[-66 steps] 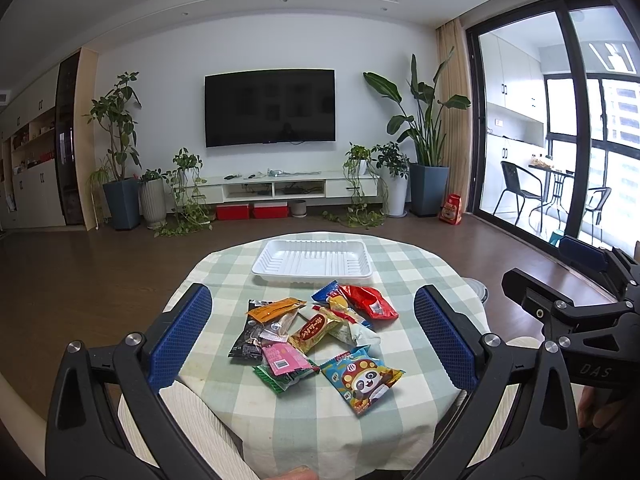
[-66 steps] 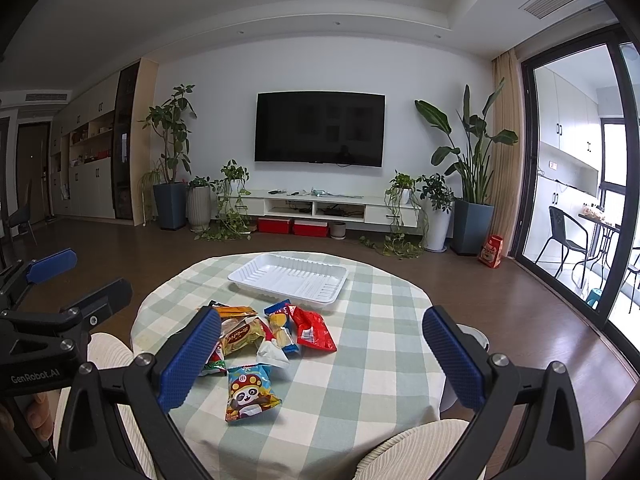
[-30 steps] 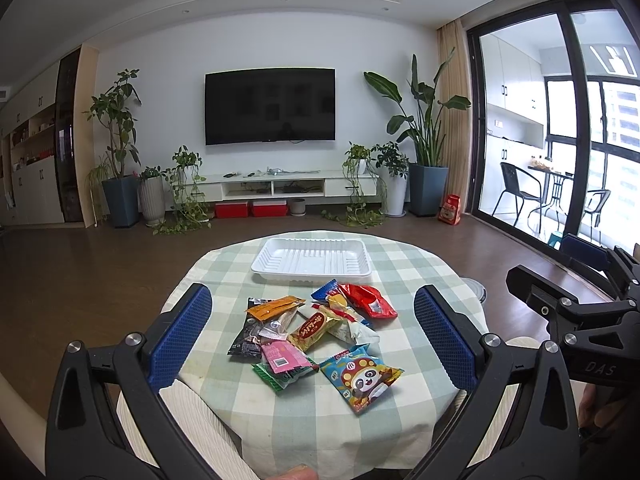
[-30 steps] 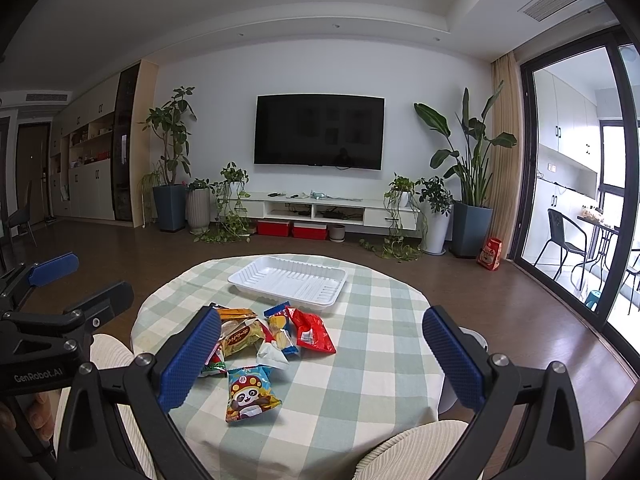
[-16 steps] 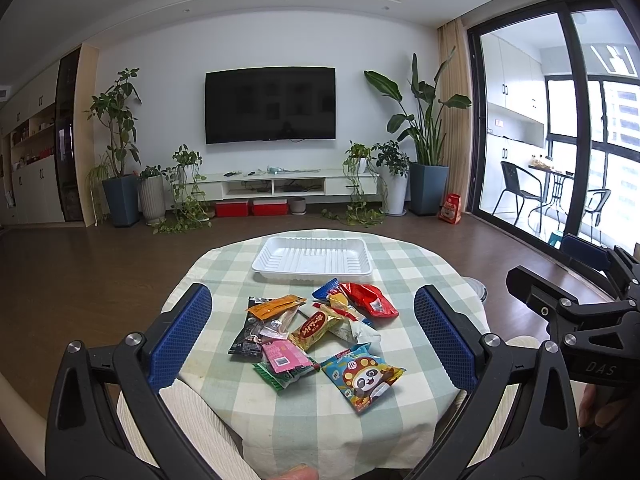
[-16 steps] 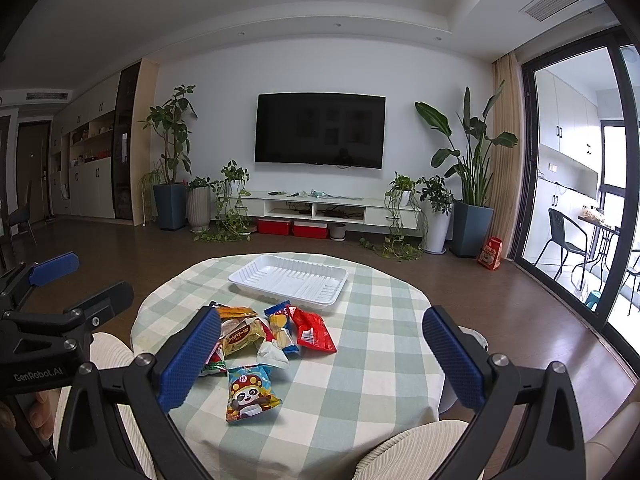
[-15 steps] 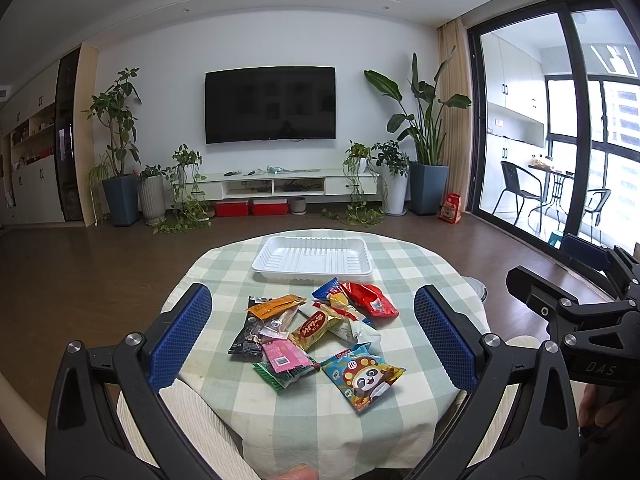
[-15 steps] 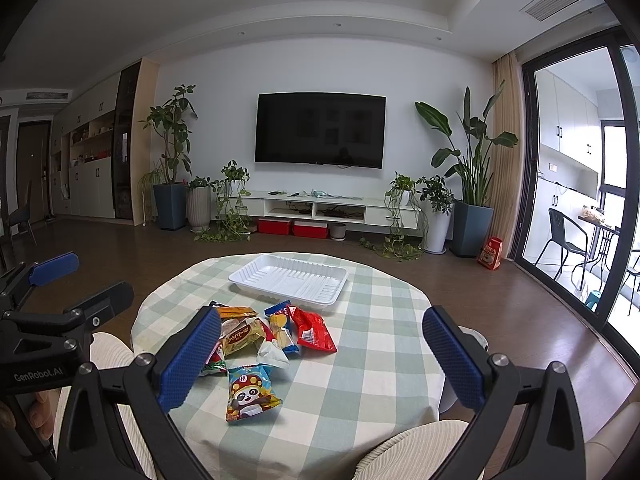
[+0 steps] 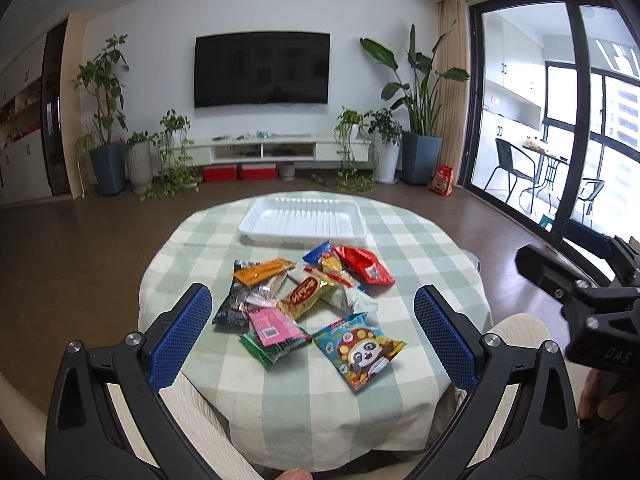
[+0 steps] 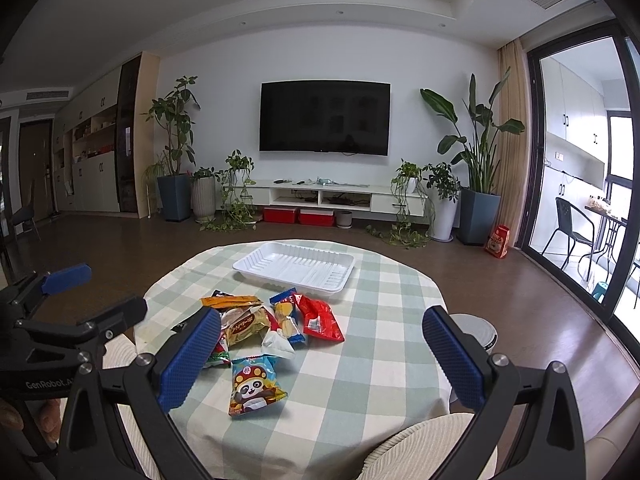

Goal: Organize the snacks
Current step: 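Lower the left tool to the pink bar while the right tool approaches the panda bag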

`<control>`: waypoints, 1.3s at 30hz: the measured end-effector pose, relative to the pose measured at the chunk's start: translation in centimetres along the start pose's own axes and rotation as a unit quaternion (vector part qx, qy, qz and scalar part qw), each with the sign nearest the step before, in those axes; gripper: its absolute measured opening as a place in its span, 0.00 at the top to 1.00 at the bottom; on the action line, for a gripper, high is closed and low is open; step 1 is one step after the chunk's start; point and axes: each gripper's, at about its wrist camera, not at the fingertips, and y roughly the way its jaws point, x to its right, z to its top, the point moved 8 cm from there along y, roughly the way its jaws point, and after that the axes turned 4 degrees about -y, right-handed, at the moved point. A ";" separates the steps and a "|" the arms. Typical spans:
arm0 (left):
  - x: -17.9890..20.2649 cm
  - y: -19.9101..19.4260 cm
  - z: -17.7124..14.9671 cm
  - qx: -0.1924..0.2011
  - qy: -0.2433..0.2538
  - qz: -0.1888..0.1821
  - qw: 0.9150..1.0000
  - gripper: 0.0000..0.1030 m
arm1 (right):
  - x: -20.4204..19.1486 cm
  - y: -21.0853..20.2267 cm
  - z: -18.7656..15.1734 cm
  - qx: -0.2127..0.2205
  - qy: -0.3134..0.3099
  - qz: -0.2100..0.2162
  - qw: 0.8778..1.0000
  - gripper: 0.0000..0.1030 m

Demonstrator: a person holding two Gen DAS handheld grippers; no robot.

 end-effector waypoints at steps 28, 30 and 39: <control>-3.2 1.5 -12.7 -0.110 -0.051 -0.031 0.992 0.00 | -0.5 3.7 -2.0 -0.036 0.011 0.024 0.999 0.00; -3.0 1.7 -13.4 -0.126 -0.052 -0.044 0.990 0.00 | -0.8 4.0 -2.3 -0.040 0.009 0.030 0.999 0.00; -2.6 3.6 -16.6 -0.210 -0.055 -0.073 0.973 0.01 | -2.9 5.8 -4.1 -0.066 0.006 0.076 0.995 0.00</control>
